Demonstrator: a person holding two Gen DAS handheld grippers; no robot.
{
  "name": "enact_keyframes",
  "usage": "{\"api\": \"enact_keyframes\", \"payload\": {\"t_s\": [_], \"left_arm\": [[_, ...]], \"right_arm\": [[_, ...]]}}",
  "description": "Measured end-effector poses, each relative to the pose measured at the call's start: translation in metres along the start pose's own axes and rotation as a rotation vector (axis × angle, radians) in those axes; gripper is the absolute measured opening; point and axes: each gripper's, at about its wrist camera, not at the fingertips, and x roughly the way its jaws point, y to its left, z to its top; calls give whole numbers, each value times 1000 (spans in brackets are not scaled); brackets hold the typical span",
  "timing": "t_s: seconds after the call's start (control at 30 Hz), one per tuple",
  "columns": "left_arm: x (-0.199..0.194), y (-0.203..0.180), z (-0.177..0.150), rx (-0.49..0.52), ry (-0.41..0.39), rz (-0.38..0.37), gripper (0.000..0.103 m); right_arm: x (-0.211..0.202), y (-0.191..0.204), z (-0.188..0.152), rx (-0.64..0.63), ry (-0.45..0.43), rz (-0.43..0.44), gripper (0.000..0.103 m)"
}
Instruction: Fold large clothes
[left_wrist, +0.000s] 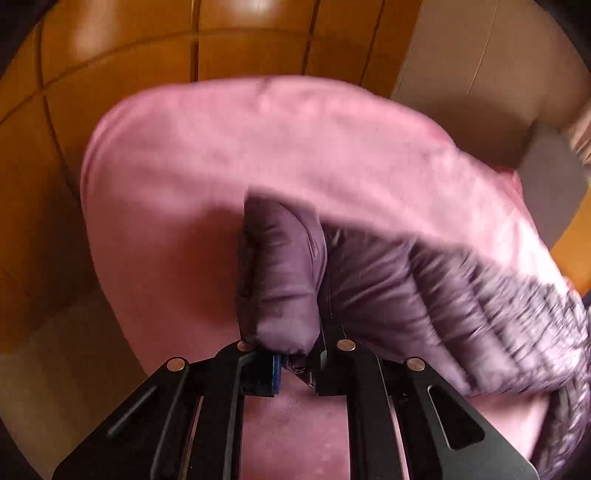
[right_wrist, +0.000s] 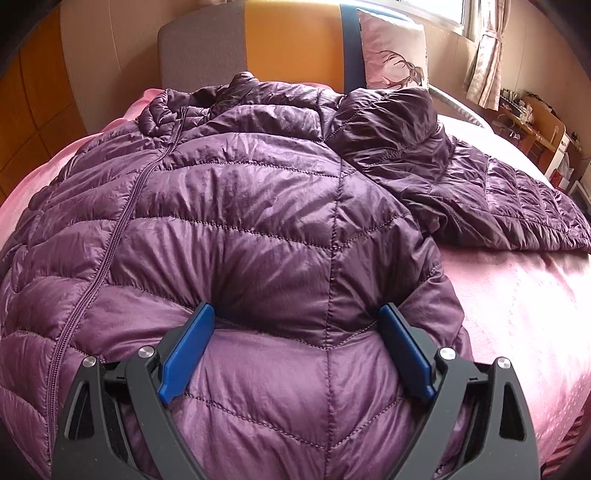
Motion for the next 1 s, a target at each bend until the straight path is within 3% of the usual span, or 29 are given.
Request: {"api": "enact_keyframes", "payload": {"t_s": [0.1, 0.13, 0.17, 0.23, 0.3, 0.37, 0.4, 0.47, 0.57, 0.63, 0.8, 1.0], "left_arm": [[-12, -4, -4, -20, -15, 9, 19], [-17, -1, -1, -59, -3, 0, 34], [-23, 1, 2, -90, -7, -2, 61], [-50, -4, 8, -122, -110, -23, 76], [-74, -26, 11, -52, -205, 1, 77], [-96, -61, 6, 44, -253, -75, 77], [-103, -77, 2, 74, -254, -129, 77], [-114, -122, -12, 155, -234, -249, 77], [-124, -192, -44, 323, -202, -385, 77], [-127, -239, -72, 441, -173, -481, 77], [-119, -321, -136, 602, -42, -619, 77], [-86, -352, -176, 681, 74, -617, 77]], "right_arm": [[0, -1, -1, 6, -5, 8, 91], [0, -2, -1, 9, -7, 12, 91], [0, -2, -1, 10, -9, 13, 91], [0, -2, -2, 14, -11, 20, 91], [-1, -3, 0, 16, 0, 26, 91], [-5, -6, 7, 23, 42, 58, 91], [-11, -13, 14, 50, 53, 98, 89], [-28, -31, 29, 103, -7, 133, 88], [-40, -58, 53, 107, -86, 75, 88], [-37, -82, 64, 148, -87, 19, 88], [-33, -193, 46, 529, -62, 25, 85], [-26, -319, -5, 893, -45, -48, 72]]}}
